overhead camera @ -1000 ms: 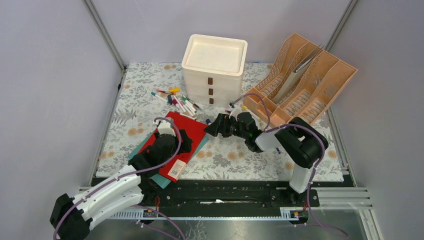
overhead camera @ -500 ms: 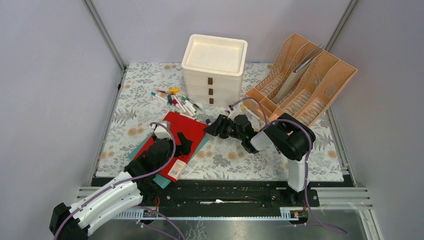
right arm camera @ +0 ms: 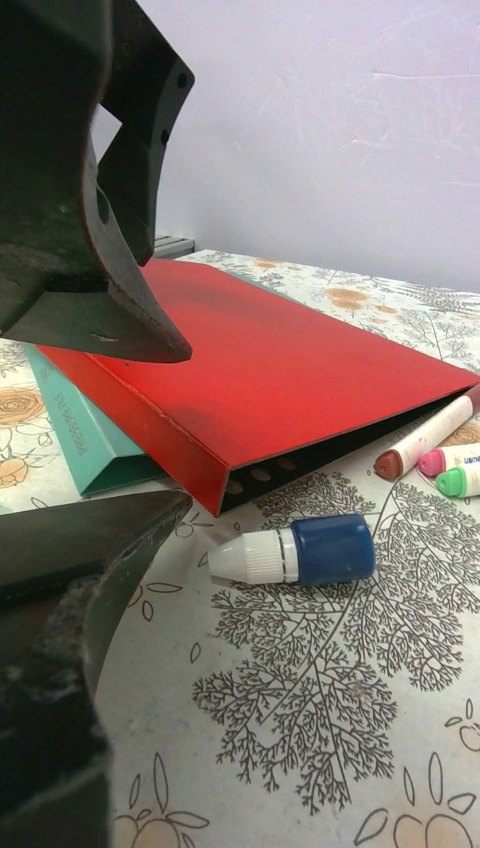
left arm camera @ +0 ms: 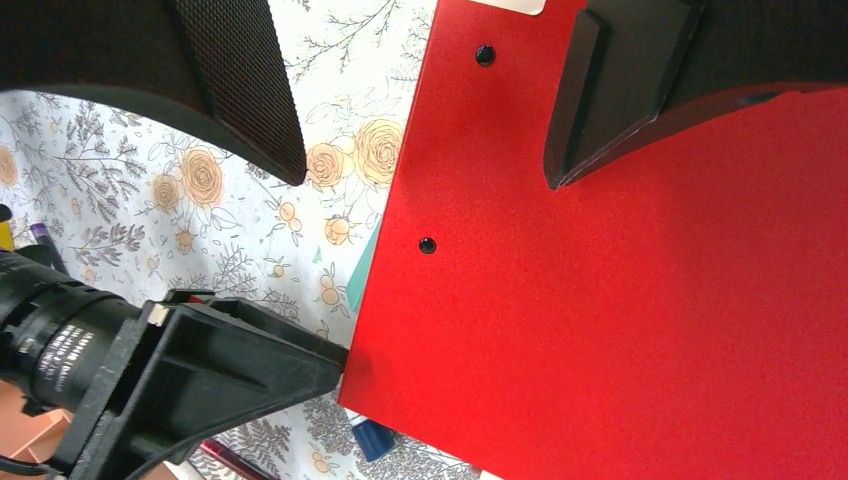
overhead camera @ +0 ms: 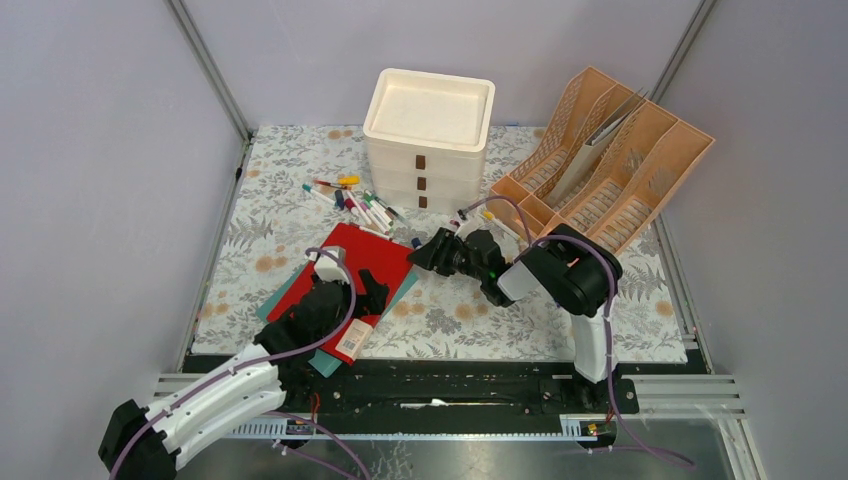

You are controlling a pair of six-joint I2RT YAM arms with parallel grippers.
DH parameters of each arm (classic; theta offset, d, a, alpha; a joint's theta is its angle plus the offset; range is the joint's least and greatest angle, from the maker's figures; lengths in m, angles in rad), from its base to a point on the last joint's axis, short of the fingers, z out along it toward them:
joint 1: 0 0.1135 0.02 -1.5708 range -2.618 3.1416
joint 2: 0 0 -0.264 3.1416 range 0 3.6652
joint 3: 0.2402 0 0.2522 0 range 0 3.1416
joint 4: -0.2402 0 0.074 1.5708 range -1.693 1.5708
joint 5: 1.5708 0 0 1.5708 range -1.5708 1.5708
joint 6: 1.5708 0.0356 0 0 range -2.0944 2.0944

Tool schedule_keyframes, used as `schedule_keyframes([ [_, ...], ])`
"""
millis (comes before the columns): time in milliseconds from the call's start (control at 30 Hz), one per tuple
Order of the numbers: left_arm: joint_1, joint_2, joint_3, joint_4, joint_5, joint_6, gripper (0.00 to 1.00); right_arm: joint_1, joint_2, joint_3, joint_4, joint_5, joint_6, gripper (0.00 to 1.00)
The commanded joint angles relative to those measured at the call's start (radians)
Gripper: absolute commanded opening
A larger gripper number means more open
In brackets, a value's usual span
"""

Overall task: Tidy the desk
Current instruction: Pick up the folder from the center of the board.

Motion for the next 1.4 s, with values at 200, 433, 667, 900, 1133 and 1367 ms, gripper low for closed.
schedule_keyframes([
  [200,0.005,-0.038,-0.017,0.077,0.042,0.006,0.92,0.012,0.078,0.067,0.070,-0.009,0.050,0.51],
  [433,0.005,-0.051,-0.015,0.071,0.055,0.016,0.91,0.010,0.115,0.080,0.117,-0.029,0.081,0.49],
  [667,0.005,-0.064,-0.012,0.060,0.074,0.021,0.91,-0.006,0.127,0.071,0.161,-0.035,0.096,0.46],
  [900,0.005,-0.084,0.021,0.030,0.105,0.018,0.91,-0.019,0.088,0.049,0.196,-0.046,0.097,0.34],
  [1133,0.005,-0.094,0.094,-0.004,0.182,0.028,0.93,-0.035,-0.009,0.007,0.187,-0.050,0.075,0.22],
  [1367,0.002,0.014,0.194,-0.054,0.232,0.066,0.99,-0.042,-0.149,-0.031,0.079,-0.055,0.026,0.19],
])
